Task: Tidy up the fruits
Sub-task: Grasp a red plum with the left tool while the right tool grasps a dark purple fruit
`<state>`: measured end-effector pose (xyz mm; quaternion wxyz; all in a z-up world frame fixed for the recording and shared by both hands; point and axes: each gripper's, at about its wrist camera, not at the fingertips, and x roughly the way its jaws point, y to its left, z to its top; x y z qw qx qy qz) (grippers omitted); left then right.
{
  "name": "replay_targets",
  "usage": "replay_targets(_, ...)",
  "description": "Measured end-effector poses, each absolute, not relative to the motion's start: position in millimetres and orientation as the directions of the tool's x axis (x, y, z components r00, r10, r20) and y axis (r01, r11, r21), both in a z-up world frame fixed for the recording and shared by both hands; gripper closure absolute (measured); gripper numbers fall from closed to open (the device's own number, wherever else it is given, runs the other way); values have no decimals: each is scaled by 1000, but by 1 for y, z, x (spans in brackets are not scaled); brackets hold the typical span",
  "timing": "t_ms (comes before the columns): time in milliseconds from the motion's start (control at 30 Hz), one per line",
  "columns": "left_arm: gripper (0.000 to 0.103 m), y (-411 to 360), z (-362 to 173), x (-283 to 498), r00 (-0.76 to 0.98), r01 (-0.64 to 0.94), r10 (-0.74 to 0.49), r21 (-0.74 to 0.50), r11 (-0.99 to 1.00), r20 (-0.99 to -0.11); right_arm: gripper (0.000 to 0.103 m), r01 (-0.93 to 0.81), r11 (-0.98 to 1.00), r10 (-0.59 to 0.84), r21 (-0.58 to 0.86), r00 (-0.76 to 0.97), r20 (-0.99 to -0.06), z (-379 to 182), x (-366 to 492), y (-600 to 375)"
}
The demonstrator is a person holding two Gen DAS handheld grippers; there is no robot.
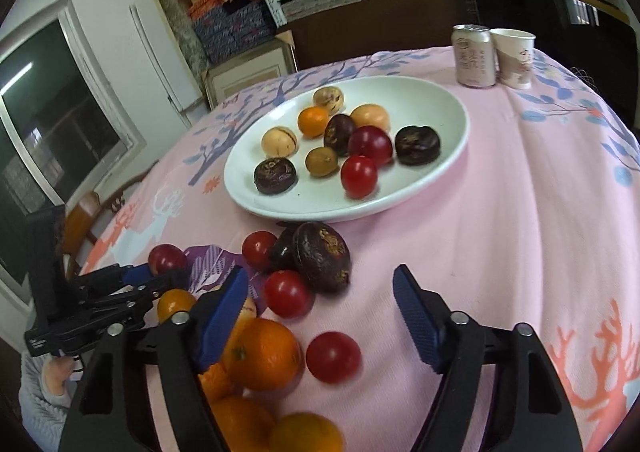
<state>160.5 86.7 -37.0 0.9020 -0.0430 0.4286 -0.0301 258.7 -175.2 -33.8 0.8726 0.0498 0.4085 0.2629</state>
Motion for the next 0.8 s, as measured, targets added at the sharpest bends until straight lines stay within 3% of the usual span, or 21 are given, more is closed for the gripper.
replay_targets(200, 61, 86, -37, 161, 630, 18, -89, -100, 995, -771, 30, -313, 895, 444, 319, 547, -710, -43, 272, -201)
replay_targets(300, 61, 86, -37, 161, 630, 18, -90, -101, 995, -771, 30, -237, 948, 316, 212, 642, -699, -37, 264, -224)
replay_targets(567, 60, 85, -37, 161, 630, 19, -87, -97, 995, -772, 30, -356, 908, 404, 219, 614, -678, -34, 260, -205)
replay_targets(600, 60, 85, -37, 161, 630, 19, -86, -96, 995, -772, 31, -367, 904, 412, 220, 608, -678, -33, 261, -200)
replay_targets(733, 60, 84, -38, 161, 629, 19, -85, -94, 995, -772, 51, -411, 889, 422, 200, 569, -706, -36, 269, -175)
replay_targets(800, 60, 84, -38, 161, 630, 19, -84, -93, 996, -772, 51, -409, 886, 432, 219, 555, -711, -39, 273, -173)
